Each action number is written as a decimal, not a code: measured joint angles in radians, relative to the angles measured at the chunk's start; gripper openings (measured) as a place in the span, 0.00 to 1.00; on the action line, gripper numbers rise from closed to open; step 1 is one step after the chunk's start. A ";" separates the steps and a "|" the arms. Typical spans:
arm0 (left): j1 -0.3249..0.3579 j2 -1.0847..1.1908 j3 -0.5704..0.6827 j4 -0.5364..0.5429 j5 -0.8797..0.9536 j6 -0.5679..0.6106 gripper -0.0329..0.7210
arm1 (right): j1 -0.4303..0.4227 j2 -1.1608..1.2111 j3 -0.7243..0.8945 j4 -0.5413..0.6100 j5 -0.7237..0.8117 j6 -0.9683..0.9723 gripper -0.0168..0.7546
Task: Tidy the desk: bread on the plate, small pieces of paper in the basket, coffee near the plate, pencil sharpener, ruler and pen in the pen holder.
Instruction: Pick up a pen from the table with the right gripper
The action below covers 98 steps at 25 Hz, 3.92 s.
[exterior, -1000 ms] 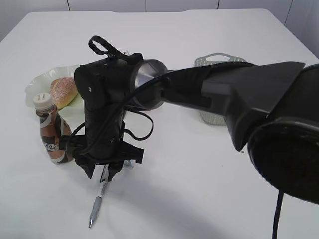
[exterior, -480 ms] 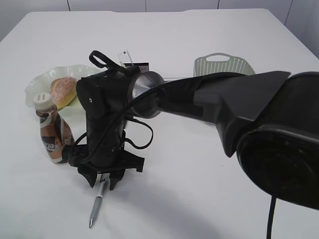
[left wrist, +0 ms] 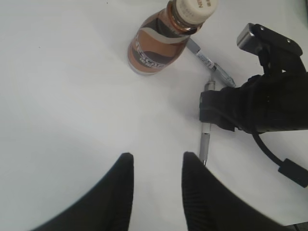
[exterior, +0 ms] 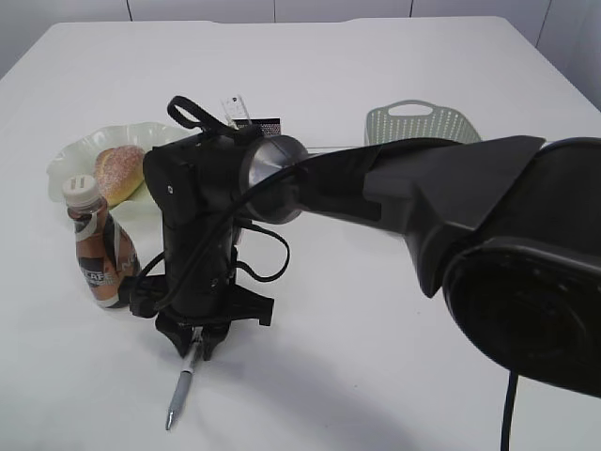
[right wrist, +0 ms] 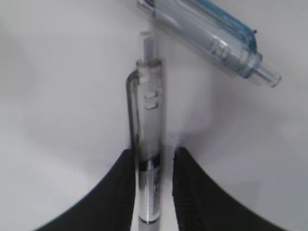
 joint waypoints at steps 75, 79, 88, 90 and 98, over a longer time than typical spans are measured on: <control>0.000 0.000 0.000 0.002 -0.004 0.000 0.38 | -0.006 -0.075 -0.002 -0.062 0.093 -0.590 0.44; 0.000 0.000 0.000 0.004 -0.004 0.000 0.38 | -0.005 -0.068 -0.002 -0.062 0.093 -0.582 0.44; 0.000 0.000 0.000 0.008 -0.021 0.000 0.38 | 0.001 -0.068 -0.002 -0.038 0.093 -0.580 0.44; 0.000 0.000 0.000 0.009 -0.026 0.000 0.38 | 0.002 -0.066 -0.002 -0.031 0.091 -0.580 0.42; 0.000 0.000 0.000 0.010 -0.046 0.000 0.38 | 0.002 -0.063 -0.002 -0.026 0.057 -0.578 0.41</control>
